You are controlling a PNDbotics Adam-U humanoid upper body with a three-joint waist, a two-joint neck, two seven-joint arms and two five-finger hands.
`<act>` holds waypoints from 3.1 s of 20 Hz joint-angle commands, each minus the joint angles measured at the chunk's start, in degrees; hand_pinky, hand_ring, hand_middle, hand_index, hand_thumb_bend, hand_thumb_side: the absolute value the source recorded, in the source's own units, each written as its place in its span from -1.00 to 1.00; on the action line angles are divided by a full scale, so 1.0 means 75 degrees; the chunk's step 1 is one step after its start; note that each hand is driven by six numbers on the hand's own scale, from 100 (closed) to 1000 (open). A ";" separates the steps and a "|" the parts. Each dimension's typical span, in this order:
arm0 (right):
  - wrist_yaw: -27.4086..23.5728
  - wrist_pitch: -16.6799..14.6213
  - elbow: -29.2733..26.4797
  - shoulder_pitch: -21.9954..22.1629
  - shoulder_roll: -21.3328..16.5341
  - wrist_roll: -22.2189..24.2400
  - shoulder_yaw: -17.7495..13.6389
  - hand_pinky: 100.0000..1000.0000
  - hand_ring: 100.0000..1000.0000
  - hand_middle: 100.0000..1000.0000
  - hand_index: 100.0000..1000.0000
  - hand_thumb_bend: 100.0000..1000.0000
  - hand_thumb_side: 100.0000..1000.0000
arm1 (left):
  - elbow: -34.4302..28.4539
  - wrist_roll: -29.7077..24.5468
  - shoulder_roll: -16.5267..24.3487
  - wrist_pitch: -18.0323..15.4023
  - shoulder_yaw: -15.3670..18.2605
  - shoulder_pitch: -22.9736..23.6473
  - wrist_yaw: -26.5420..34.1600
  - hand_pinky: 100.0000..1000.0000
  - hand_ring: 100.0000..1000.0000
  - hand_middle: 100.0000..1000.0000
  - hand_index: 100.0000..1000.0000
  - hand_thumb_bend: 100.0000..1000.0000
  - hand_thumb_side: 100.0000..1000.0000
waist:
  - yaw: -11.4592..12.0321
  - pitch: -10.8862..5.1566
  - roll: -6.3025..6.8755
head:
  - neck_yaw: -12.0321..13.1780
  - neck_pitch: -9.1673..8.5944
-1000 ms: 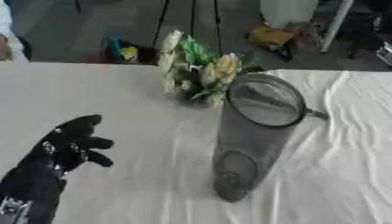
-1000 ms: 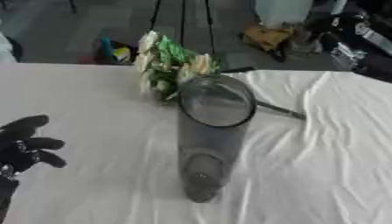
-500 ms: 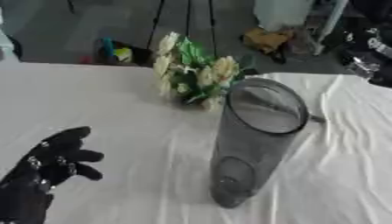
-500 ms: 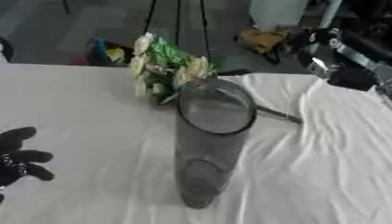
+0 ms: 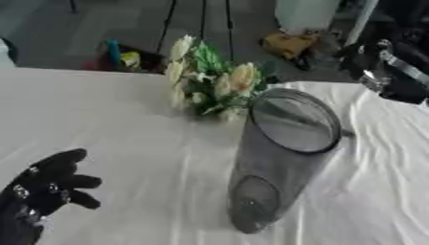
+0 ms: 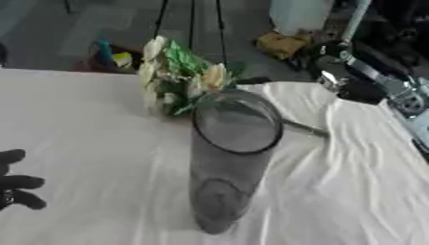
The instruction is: Arrange flowers into the vase.
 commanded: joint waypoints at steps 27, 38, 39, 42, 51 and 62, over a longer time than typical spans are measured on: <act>0.1691 0.0506 -0.0736 0.0302 -0.0176 -0.1187 -0.0158 0.63 0.80 0.28 0.81 -0.65 0.92 | -0.0101 -0.0231 -0.0020 -0.0022 -0.0169 -0.0300 -0.0148 0.13 0.40 0.72 0.67 -0.82 1.00 | 0.0465 0.0426 -0.0348 | -0.0593 -0.0577; 0.2112 0.0731 -0.0627 0.0175 -0.0098 -0.1078 -0.0109 0.77 1.00 0.62 0.98 -0.42 0.84 | -0.0101 -0.0215 -0.0044 0.0019 -0.0176 -0.0312 -0.0172 0.13 0.40 0.72 0.66 -0.82 1.00 | 0.0554 0.0524 -0.0422 | -0.0648 -0.0646; 0.2146 0.0771 -0.0615 0.0154 -0.0081 -0.1041 -0.0100 0.79 1.00 0.64 0.99 -0.41 0.83 | -0.0101 -0.0211 -0.0046 0.0027 -0.0177 -0.0314 -0.0171 0.13 0.40 0.72 0.66 -0.82 1.00 | 0.0564 0.0535 -0.0428 | -0.0654 -0.0654; 0.2133 0.0850 -0.0609 0.0119 -0.0038 -0.0931 -0.0066 0.83 1.00 0.63 0.97 -0.40 0.85 | -0.0101 -0.0195 -0.0055 0.0049 -0.0172 -0.0314 -0.0168 0.13 0.40 0.72 0.66 -0.81 1.00 | 0.0576 0.0565 -0.0449 | -0.0656 -0.0664; 0.2218 0.1098 -0.0602 0.0030 0.0057 -0.0566 -0.0002 0.76 0.96 0.60 0.97 -0.40 0.91 | -0.0101 -0.0196 -0.0077 0.0080 -0.0173 -0.0338 -0.0181 0.13 0.40 0.72 0.65 -0.81 1.00 | 0.0628 0.0632 -0.0483 | -0.0686 -0.0706; 0.2306 0.1324 -0.0717 -0.0033 0.0170 -0.0313 0.0094 0.66 0.76 0.50 0.91 -0.40 0.91 | -0.0101 -0.0214 -0.0095 0.0114 -0.0175 -0.0356 -0.0208 0.13 0.40 0.72 0.65 -0.81 1.00 | 0.0682 0.0698 -0.0537 | -0.0681 -0.0733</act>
